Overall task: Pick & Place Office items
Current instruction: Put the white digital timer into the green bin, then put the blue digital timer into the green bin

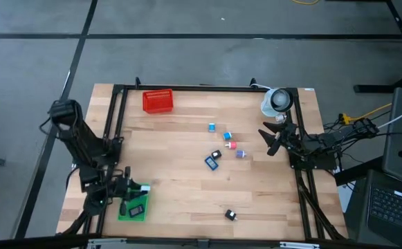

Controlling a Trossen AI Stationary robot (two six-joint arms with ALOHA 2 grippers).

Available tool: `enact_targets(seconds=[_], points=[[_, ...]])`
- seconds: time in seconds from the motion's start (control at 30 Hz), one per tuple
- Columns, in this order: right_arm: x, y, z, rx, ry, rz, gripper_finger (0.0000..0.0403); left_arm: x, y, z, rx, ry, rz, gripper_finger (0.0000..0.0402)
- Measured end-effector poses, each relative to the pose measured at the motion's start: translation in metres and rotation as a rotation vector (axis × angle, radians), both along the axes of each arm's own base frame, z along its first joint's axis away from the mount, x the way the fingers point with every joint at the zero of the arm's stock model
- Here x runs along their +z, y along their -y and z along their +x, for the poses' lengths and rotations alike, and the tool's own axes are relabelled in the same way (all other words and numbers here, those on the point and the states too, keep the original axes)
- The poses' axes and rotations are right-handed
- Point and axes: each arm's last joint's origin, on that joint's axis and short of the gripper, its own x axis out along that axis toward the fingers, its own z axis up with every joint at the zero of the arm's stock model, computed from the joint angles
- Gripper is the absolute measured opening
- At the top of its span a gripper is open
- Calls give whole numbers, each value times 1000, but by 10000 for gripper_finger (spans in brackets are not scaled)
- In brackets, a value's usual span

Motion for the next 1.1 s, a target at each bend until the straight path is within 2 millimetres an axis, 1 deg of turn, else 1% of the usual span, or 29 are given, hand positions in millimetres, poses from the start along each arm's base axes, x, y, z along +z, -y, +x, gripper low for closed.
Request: enact_targets(seconds=[0.1,0.23,0.43,0.53,0.63,0.97,1.1], points=[[0,0,0,0,1,1,247,-9,6,-10,-37,-14,-42,43],[0,0,0,-5,6,9,247,-13,11,-21,-77,-18,-91,43],[0,0,0,-9,22,37,247,-14,13,-23,-140,-91,-126,44],[0,0,0,-8,24,42,247,-15,13,-22,-151,-111,-125,53],[0,0,0,-1,24,42,247,-15,13,-22,-151,-113,-123,77],[0,0,0,2,24,45,247,-18,11,-16,-149,-161,-134,194],[0,0,0,2,24,44,247,-18,11,-11,-186,-194,-66,218]])
